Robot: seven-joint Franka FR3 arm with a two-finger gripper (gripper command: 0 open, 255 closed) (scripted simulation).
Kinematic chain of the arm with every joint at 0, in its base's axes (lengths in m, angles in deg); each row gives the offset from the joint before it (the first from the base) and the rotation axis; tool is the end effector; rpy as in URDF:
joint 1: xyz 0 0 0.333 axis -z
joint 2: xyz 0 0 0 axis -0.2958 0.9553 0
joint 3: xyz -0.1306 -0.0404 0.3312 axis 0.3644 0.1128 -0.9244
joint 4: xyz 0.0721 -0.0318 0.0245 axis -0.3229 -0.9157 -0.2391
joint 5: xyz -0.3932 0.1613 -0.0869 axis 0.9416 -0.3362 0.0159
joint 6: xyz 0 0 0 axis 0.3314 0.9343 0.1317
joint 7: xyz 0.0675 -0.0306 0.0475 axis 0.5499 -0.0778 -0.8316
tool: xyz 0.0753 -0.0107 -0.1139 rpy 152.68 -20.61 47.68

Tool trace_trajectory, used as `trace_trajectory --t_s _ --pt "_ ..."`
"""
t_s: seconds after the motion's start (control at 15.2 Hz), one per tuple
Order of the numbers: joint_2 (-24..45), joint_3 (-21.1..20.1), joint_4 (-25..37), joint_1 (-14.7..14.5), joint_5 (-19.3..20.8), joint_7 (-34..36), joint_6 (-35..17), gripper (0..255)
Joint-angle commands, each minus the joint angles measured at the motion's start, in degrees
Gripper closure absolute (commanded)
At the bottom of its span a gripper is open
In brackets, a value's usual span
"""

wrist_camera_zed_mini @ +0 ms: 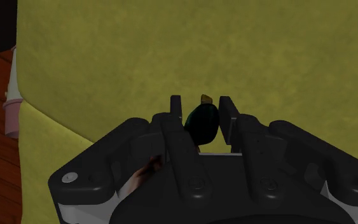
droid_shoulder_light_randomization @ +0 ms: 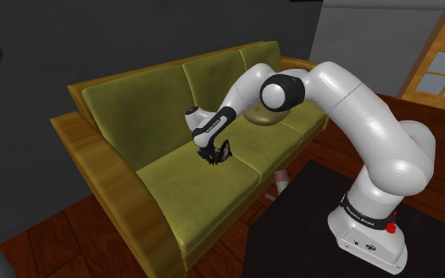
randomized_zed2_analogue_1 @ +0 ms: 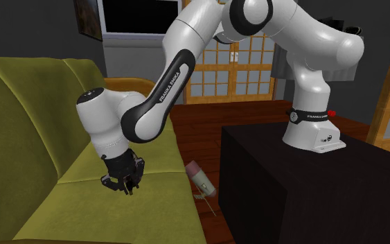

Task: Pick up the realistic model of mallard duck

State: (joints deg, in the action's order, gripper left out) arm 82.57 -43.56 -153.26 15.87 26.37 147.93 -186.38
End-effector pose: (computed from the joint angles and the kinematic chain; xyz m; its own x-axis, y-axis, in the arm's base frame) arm 0.7464 0.0532 0.0154 0.4280 -0.8948 0.1270 -0.8905 -0.3936 0.2281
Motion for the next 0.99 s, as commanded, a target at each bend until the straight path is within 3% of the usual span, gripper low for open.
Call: trace_trajectory --t_s 0.0,0.92 --pt "0.0 0.0 0.0 0.0 0.0 0.0 0.0 255" --pt "-6.6 -0.7 -3.6 0.5 -0.6 -0.8 2.9 255"
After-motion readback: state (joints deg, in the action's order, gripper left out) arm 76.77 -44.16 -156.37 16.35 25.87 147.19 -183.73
